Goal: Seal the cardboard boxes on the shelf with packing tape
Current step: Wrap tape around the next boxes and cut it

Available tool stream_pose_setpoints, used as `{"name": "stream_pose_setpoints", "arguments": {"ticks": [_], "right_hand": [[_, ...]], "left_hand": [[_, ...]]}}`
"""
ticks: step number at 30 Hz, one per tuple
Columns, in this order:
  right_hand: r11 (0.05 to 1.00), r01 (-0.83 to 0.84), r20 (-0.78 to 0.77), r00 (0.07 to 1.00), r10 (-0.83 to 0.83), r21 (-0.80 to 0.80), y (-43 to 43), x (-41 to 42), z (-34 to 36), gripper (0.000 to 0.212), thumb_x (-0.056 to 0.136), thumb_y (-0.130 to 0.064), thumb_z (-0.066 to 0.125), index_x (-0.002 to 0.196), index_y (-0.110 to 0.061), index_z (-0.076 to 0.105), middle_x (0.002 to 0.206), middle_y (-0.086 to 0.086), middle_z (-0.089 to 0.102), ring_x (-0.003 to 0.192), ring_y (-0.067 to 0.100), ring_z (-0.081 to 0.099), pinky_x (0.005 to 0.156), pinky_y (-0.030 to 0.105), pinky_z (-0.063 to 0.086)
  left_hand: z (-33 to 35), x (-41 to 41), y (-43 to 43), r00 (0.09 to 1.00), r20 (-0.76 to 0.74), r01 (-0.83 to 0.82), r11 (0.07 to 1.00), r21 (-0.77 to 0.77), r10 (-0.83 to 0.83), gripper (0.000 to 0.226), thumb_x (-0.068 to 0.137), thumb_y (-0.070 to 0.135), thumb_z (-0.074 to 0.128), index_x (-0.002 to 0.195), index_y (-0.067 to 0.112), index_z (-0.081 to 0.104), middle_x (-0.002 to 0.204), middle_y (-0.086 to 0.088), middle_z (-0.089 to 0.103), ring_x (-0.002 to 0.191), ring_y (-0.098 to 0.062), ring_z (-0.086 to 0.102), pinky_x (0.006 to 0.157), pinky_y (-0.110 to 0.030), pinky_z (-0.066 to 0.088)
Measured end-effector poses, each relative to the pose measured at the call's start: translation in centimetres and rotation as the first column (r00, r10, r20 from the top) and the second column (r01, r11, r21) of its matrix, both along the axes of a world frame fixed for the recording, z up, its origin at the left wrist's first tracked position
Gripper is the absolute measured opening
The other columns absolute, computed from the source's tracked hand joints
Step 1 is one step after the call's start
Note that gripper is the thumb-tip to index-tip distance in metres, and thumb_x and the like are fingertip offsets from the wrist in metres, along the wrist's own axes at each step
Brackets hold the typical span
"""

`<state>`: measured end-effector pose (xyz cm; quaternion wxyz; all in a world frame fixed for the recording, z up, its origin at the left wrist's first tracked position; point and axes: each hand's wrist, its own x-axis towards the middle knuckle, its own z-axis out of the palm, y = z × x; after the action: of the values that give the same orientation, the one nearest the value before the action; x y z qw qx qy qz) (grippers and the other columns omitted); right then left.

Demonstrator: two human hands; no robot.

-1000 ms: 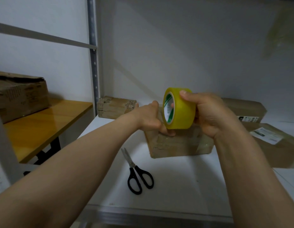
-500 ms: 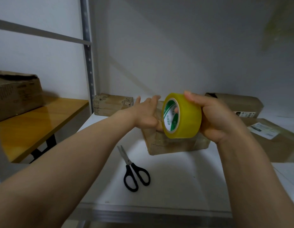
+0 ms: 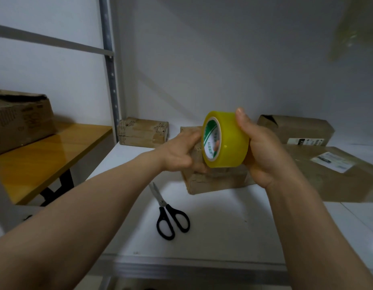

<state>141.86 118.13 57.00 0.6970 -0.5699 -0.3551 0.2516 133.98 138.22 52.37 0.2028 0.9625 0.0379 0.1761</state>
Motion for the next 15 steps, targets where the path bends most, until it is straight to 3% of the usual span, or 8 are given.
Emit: {"name": "stream_pose_setpoints", "arguments": {"ticks": [4, 6, 8, 12, 15], "right_hand": [[0.972, -0.129, 0.079, 0.990, 0.116, 0.196, 0.2, -0.4, -0.6, 0.040, 0.075, -0.036, 0.080, 0.091, 0.000, 0.073, 0.097, 0.027, 0.071, 0.090, 0.036, 0.066, 0.083, 0.042, 0.056], [0.931, -0.175, 0.082, 0.984, 0.157, 0.319, 0.7, -0.3, 0.5, 0.038, 0.075, -0.027, 0.080, 0.097, 0.002, 0.070, 0.094, 0.022, 0.071, 0.089, 0.032, 0.066, 0.081, 0.040, 0.055], [0.907, -0.166, 0.082, 0.986, 0.145, 0.388, 1.5, -0.1, 2.6, 0.029, 0.085, -0.017, 0.070, 0.107, 0.002, 0.068, 0.094, 0.012, 0.073, 0.089, 0.026, 0.067, 0.082, 0.042, 0.055], [0.923, -0.091, 0.149, 0.988, 0.038, 0.373, 4.2, 1.1, 5.8, 0.021, 0.095, -0.018, 0.062, 0.112, -0.008, 0.068, 0.103, 0.008, 0.073, 0.096, 0.021, 0.068, 0.079, 0.037, 0.057], [0.967, -0.004, 0.092, 0.996, -0.020, 0.256, 6.7, 1.6, 4.6, 0.020, 0.100, -0.015, 0.059, 0.116, -0.005, 0.066, 0.094, 0.008, 0.072, 0.077, 0.013, 0.071, 0.061, 0.026, 0.057]], "left_hand": [[1.4, -0.1, -0.6, 0.996, 0.015, -0.089, 0.994, -0.058, 0.090, 0.102, 0.067, 0.051, 0.088, 0.148, 0.033, 0.027, 0.138, 0.010, 0.056, 0.120, -0.015, 0.057, 0.102, -0.037, 0.047], [3.3, -0.1, -0.7, 0.984, -0.020, -0.179, 0.983, -0.035, 0.178, 0.100, 0.064, 0.062, 0.085, 0.145, 0.032, 0.035, 0.135, 0.009, 0.060, 0.114, -0.017, 0.060, 0.100, -0.039, 0.049], [5.5, -0.2, -0.4, 0.983, -0.042, -0.185, 0.975, -0.127, 0.181, 0.088, 0.061, 0.071, 0.080, 0.136, 0.034, 0.052, 0.126, 0.010, 0.066, 0.109, -0.016, 0.065, 0.095, -0.043, 0.054], [7.8, -0.4, 0.1, 0.991, -0.106, -0.117, 0.881, -0.459, 0.077, 0.058, 0.070, 0.060, 0.071, 0.116, 0.024, 0.067, 0.109, 0.000, 0.073, 0.100, -0.021, 0.071, 0.075, -0.037, 0.059], [5.4, -0.4, 0.6, 0.974, -0.216, -0.181, 0.780, -0.598, 0.061, 0.057, 0.077, 0.064, 0.066, 0.118, 0.025, 0.067, 0.113, -0.002, 0.074, 0.108, -0.022, 0.068, 0.089, -0.043, 0.058]]}}
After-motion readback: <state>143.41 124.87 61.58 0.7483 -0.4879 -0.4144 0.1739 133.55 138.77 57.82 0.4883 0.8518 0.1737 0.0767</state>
